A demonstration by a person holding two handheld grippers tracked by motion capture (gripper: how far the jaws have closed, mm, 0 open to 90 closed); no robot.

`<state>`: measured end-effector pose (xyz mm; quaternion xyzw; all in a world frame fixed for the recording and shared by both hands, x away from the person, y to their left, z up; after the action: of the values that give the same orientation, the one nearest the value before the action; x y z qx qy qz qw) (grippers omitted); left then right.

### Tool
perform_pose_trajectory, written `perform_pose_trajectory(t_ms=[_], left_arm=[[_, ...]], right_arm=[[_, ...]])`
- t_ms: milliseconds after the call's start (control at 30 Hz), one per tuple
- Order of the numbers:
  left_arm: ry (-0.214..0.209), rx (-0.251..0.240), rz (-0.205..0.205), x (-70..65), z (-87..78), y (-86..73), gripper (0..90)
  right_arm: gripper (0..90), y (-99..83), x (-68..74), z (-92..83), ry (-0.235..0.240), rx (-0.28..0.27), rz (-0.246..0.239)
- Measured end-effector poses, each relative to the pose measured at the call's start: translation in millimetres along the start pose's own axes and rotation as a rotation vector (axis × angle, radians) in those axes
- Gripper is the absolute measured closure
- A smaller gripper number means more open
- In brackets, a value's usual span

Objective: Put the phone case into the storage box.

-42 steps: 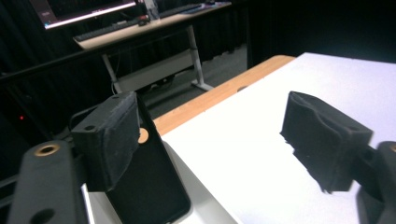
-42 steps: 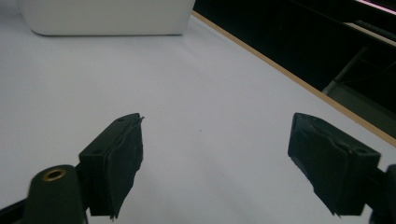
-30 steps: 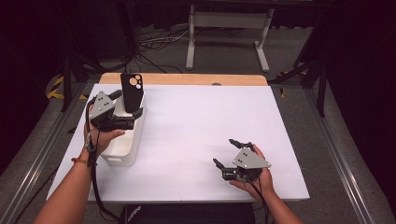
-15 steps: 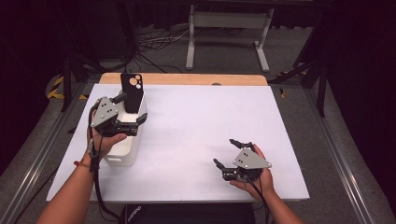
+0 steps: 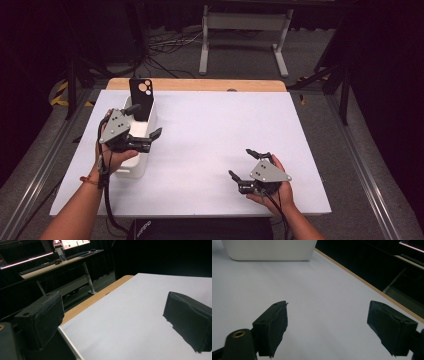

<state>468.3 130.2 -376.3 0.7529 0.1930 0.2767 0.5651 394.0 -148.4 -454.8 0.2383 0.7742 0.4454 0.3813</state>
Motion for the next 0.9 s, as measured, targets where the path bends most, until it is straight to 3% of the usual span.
perform_pose_trajectory(t_ms=[633,900], left_arm=[[-0.041,-0.017,0.037,-28.6,-3.4,3.0,2.1],[-0.062,-0.017,0.021,-37.5,-7.4,-0.4,2.0]], right_arm=[[17.5,4.0,-2.6,-7.8,-0.015,-0.018,0.002],[17.5,8.0,-1.8,-9.2,-0.013,-0.028,0.004]])
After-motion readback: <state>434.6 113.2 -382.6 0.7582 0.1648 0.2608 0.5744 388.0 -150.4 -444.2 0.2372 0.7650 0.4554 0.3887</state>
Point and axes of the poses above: each handheld gripper's, and its own axes: z roughly forward along the jaws, y roughly out of its top, x roughly to its left, the point moved 10 cm from there along z, roughly forward along the jaws, and after that the axes turned 6 degrees about -y, right-handed, at the moved point
